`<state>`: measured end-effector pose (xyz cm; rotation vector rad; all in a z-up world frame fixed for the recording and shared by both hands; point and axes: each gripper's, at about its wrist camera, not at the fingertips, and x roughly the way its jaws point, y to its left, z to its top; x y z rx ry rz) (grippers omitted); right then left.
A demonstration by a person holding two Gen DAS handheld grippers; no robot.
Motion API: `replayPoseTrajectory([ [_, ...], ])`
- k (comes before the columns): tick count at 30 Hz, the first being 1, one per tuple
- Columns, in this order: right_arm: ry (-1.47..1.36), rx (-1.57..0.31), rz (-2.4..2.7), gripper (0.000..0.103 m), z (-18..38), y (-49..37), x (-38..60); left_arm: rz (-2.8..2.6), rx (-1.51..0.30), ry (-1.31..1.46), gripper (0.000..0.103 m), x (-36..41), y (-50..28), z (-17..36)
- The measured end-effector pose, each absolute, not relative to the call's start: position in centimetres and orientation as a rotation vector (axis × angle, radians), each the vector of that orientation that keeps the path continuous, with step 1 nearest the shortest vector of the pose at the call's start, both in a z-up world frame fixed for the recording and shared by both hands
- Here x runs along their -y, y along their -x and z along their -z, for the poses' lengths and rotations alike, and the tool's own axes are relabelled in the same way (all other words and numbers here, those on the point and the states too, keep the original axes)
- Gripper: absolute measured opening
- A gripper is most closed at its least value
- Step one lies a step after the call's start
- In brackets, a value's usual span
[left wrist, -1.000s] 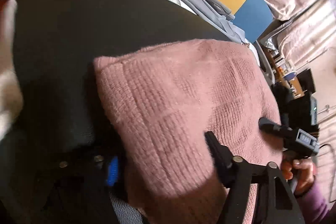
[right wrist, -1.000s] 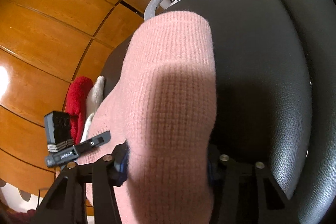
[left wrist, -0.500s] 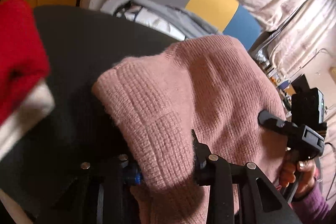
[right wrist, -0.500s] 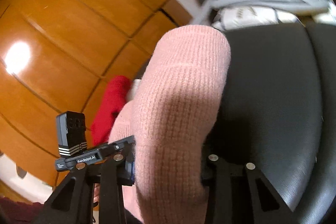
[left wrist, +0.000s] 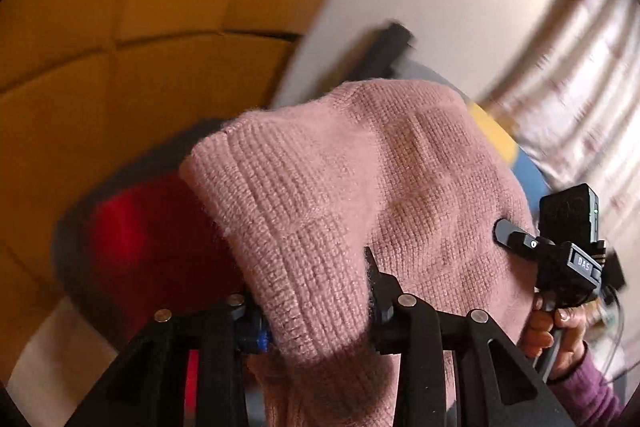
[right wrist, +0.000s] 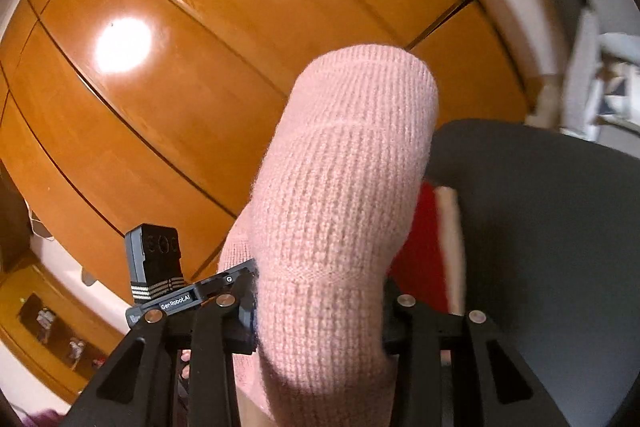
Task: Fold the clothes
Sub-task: 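Carry the folded sweater with both tools onto the red and white stack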
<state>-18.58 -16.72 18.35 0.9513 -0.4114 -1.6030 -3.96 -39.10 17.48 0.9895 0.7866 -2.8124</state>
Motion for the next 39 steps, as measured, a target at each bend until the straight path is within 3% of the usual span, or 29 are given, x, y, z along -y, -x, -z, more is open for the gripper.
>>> replayPoseTrajectory([
  [6, -1.056, 0.374, 1.531, 0.038, -15.2, 22.1, 26.0, 2.649, -0.924, -1.025, 0.036, 47.1, 4.9, -13.3],
  [14, -1.128, 0.37, 1.525, 0.039, -10.6, 25.4, 28.5, 2.595, -1.037, -1.051, 0.043, 50.7, 5.8, -7.5],
  [21, -1.206, 0.499, 1.488, 0.05, -5.3, 28.1, 28.8, 2.561, -1.059, -1.021, 0.059, 52.0, 6.0, -3.9],
  [26, -1.22, 0.389, 1.524, 0.058, -7.4, 28.2, 29.4, 2.548, -1.087, -0.98, 0.061, 52.0, 4.2, -4.8],
  [30, -1.039, 0.224, 1.795, 0.061, -12.8, 26.7, 26.7, 2.475, -1.028, -0.856, 0.06, 52.4, 0.5, -7.7],
  [35, -0.786, 0.108, 1.997, 0.058, -17.2, 24.1, 24.2, 2.533, -0.607, -0.778, 0.057, 48.3, 1.3, -13.2],
  [39, -0.792, -0.046, 1.976, 0.047, -16.4, 23.2, 25.3, 2.628, -0.321, -0.86, 0.059, 43.2, 5.6, -14.0],
])
